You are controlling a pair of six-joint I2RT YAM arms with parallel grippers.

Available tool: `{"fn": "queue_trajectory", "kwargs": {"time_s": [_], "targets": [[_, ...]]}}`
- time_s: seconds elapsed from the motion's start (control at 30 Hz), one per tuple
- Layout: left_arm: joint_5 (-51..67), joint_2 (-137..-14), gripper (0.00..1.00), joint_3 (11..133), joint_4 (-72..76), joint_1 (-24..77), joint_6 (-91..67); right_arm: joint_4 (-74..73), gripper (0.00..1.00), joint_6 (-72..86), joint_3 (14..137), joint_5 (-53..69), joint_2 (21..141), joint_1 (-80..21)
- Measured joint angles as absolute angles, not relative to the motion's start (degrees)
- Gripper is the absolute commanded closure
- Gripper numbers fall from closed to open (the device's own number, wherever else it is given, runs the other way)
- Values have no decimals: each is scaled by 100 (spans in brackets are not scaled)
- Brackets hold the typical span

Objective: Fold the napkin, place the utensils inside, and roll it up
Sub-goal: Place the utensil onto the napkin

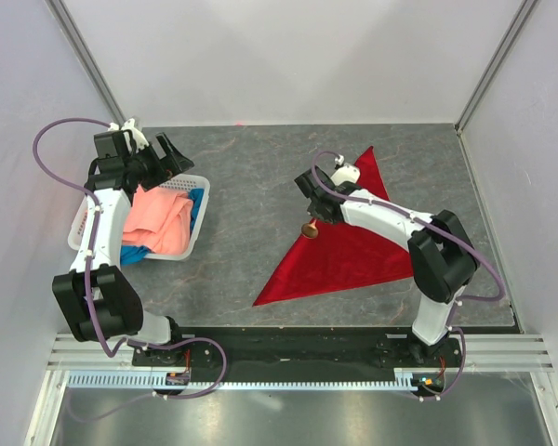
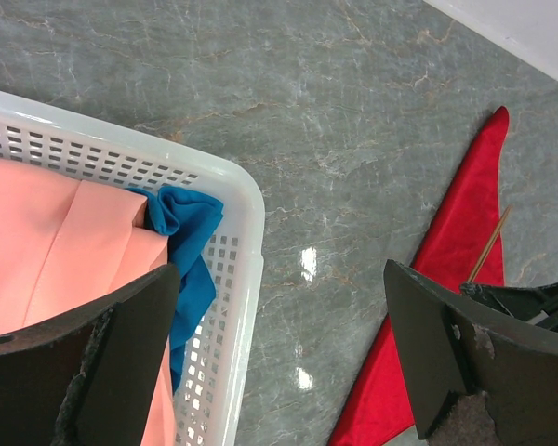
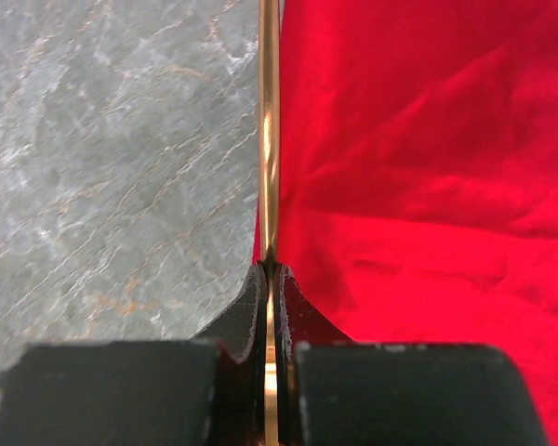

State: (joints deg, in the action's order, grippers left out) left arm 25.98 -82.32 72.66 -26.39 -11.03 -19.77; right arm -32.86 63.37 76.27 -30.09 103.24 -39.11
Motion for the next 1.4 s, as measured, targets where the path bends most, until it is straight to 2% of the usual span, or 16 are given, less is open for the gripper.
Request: {"fn": "queue_trajectory", "kwargs": {"time_s": [1.17,1.4], "targets": [[2871,-8232,3,7236,-2593,-1118,-2058,-3162,100,6473,7535,-2615,11172,-3553],[2873,-8232,3,7236,-2558,-1118,-2060,-3089,88,6453,7535,-2423,11190,-3533]]}}
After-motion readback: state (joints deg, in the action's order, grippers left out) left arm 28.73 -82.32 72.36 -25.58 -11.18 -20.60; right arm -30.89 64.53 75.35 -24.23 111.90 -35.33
